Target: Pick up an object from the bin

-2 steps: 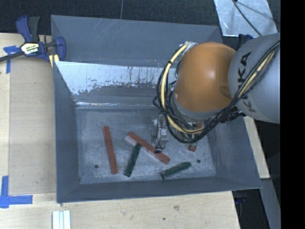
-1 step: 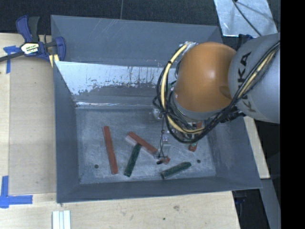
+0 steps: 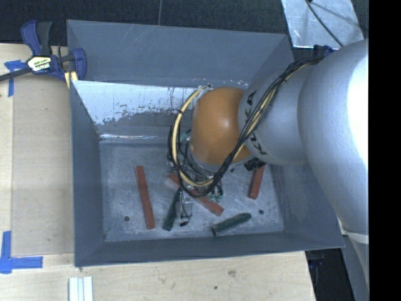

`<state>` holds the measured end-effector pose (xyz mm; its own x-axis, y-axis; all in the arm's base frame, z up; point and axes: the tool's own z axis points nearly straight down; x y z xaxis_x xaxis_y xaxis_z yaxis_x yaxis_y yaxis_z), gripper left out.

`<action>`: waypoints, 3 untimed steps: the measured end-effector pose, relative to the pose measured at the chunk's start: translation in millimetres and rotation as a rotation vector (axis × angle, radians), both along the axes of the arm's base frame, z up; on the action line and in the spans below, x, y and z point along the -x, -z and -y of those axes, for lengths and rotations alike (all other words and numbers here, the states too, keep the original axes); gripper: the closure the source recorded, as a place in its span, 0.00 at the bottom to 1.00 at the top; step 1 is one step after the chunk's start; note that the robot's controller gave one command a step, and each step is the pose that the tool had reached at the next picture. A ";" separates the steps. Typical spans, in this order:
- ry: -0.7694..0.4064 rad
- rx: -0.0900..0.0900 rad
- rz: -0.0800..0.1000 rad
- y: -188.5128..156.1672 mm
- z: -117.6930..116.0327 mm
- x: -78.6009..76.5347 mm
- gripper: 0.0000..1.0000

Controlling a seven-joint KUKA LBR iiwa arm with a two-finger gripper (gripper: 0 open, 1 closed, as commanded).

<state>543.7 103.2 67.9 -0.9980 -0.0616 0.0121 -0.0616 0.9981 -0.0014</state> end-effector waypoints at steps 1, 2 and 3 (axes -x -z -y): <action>-0.336 -0.004 0.011 -2.7 28.5 41.0 0.00; -0.334 -0.005 0.013 -3.0 27.8 40.4 1.00; -0.656 -0.004 0.022 -180.9 26.3 17.8 1.00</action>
Offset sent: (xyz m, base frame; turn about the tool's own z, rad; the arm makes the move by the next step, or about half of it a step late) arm -0.0411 -0.0274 0.0028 -0.3375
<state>525.9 76.8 248.8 -0.7531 -0.6579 -0.0098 -0.6578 0.7531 -0.0059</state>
